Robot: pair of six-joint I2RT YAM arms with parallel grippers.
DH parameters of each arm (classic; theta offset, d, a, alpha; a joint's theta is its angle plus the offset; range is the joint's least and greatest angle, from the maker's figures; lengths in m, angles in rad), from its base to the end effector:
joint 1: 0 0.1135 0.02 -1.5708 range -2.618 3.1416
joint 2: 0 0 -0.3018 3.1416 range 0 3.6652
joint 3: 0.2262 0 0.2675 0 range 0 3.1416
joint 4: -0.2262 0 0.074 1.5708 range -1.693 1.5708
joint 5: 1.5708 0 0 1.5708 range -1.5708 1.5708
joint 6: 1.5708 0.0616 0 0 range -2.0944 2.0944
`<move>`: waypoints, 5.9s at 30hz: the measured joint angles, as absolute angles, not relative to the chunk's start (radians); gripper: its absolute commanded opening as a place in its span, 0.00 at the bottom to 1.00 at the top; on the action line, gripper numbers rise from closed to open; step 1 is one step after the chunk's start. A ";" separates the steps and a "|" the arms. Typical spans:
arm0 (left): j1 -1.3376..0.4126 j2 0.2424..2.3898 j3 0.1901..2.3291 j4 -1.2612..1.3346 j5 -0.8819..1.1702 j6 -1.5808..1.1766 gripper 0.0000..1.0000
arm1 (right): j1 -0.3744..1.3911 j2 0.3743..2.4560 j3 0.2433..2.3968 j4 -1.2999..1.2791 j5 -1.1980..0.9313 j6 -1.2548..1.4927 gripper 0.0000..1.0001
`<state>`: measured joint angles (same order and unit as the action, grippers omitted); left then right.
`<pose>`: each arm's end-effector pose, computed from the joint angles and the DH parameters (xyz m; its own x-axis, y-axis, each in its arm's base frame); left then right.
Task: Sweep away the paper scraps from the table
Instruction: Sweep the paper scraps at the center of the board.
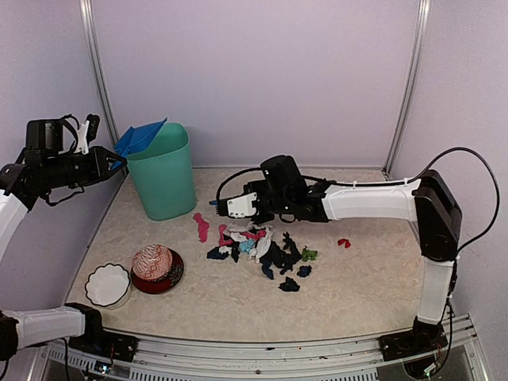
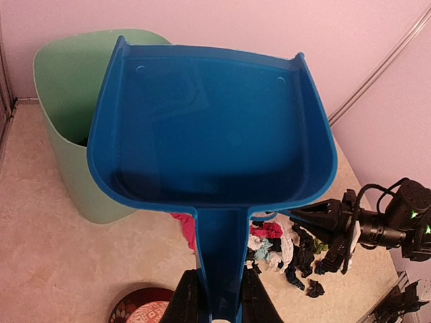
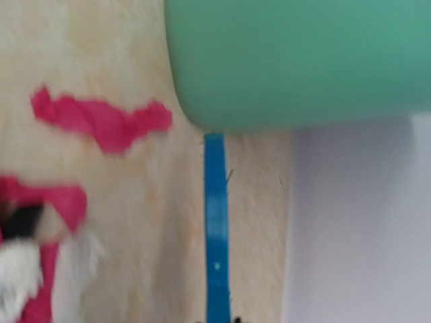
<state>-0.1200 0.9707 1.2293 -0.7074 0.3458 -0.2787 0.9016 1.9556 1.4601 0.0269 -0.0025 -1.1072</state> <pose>0.2012 -0.0453 0.4300 -0.5285 -0.1970 -0.8257 0.2813 0.8771 -0.3892 0.3176 0.4018 0.2608 0.5775 -0.7117 -0.4000 -0.6019 -0.0402 -0.7975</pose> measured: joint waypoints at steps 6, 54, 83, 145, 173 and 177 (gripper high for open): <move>-0.129 0.968 1.230 -0.718 0.335 -0.278 0.00 | 0.948 2.115 1.602 0.100 -0.006 -1.105 0.00; -0.482 1.049 1.269 -0.701 0.136 -0.361 0.00 | 0.950 1.608 0.963 -0.126 0.096 -1.119 0.00; -0.628 1.022 1.238 -0.566 -0.086 -0.378 0.00 | 0.921 1.306 0.894 0.054 0.103 -0.005 0.00; -0.629 1.037 1.200 -0.526 -0.086 -0.327 0.00 | 0.900 1.440 1.128 -0.207 0.120 0.784 0.00; -0.634 0.989 1.191 -0.570 -0.086 -0.309 0.00 | 0.713 2.048 1.383 0.088 -0.024 1.200 0.00; -0.652 0.989 1.182 -0.573 -0.085 -0.309 0.00 | 0.676 2.046 1.293 0.110 -0.049 1.242 0.00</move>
